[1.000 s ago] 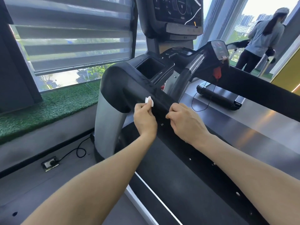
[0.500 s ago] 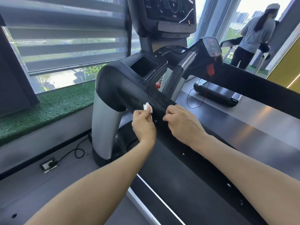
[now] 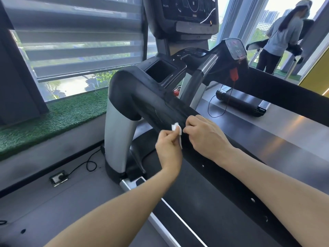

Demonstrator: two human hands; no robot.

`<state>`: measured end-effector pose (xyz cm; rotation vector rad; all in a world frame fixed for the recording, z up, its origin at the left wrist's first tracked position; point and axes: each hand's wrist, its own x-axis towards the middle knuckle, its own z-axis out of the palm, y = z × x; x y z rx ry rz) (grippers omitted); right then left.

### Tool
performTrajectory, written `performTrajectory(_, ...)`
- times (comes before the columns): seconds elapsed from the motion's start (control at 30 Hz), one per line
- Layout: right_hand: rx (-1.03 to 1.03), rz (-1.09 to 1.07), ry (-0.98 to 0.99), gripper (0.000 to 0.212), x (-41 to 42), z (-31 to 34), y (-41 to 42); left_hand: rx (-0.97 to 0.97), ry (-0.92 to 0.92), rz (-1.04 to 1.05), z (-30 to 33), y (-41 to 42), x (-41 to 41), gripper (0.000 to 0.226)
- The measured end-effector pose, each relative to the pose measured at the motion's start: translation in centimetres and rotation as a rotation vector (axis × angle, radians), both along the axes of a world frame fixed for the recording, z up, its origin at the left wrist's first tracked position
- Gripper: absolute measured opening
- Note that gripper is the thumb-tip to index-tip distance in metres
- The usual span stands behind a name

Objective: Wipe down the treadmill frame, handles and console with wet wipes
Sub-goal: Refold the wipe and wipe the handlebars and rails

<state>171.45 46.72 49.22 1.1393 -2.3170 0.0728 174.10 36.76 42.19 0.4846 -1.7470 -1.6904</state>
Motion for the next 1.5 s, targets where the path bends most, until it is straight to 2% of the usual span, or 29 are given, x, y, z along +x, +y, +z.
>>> performTrajectory(0.23,0.026,-0.032,0.008,0.015,0.3,0.2,0.0,0.074,-0.085,0.079,0.4,-2.5,-1.5,0.024)
performTrajectory(0.43,0.015,-0.003,0.027,0.015,0.5,0.0,-0.1,0.181,-0.015,-0.038,-1.2,0.7,0.9,0.016)
performTrajectory(0.53,0.034,-0.007,0.004,0.015,0.4,-0.1,0.0,0.154,-0.068,0.0,-1.2,-1.6,-0.7,0.022)
performTrajectory(0.63,0.04,-0.029,-0.011,0.019,0.4,0.1,-0.4,0.259,-0.118,0.067,-0.9,-3.3,-2.6,0.031)
performTrajectory(0.77,0.055,-0.006,0.016,0.019,0.2,-0.4,-0.3,0.295,-0.043,-0.047,-1.1,0.0,0.1,0.025)
performTrajectory(0.83,0.056,0.003,0.04,0.023,0.2,-0.3,-0.3,0.228,-0.01,-0.066,-1.5,0.4,0.7,0.018)
performTrajectory(0.87,0.064,0.005,0.035,0.019,0.1,-0.2,-0.3,0.242,0.001,-0.032,-1.6,-0.2,0.0,0.022)
performTrajectory(1.0,0.098,-0.029,-0.005,0.021,0.4,0.2,-0.6,0.224,-0.143,0.09,-1.1,-3.9,-3.3,0.029)
performTrajectory(1.1,0.101,-0.056,-0.032,0.022,0.4,0.4,-1.0,-0.032,-0.263,-0.002,-1.9,-4.7,-2.9,0.03)
performTrajectory(1.17,0.131,-0.078,-0.051,0.018,0.6,0.5,-1.4,-0.114,-0.336,-0.122,-2.4,-4.8,-1.8,0.031)
performTrajectory(1.23,0.174,-0.122,-0.106,0.016,0.9,0.3,-1.9,-0.035,-0.32,-0.214,-2.4,-4.6,-0.9,0.035)
performTrajectory(1.3,0.144,-0.156,-0.225,0.025,1.3,0.4,-2.5,0.137,-0.261,-0.255,-1.3,-4.7,0.0,0.032)
performTrajectory(1.5,-0.111,-0.164,-0.43,0.022,1.8,0.3,-5.6,0.432,-0.015,-0.319,2.0,-6.7,1.7,0.019)
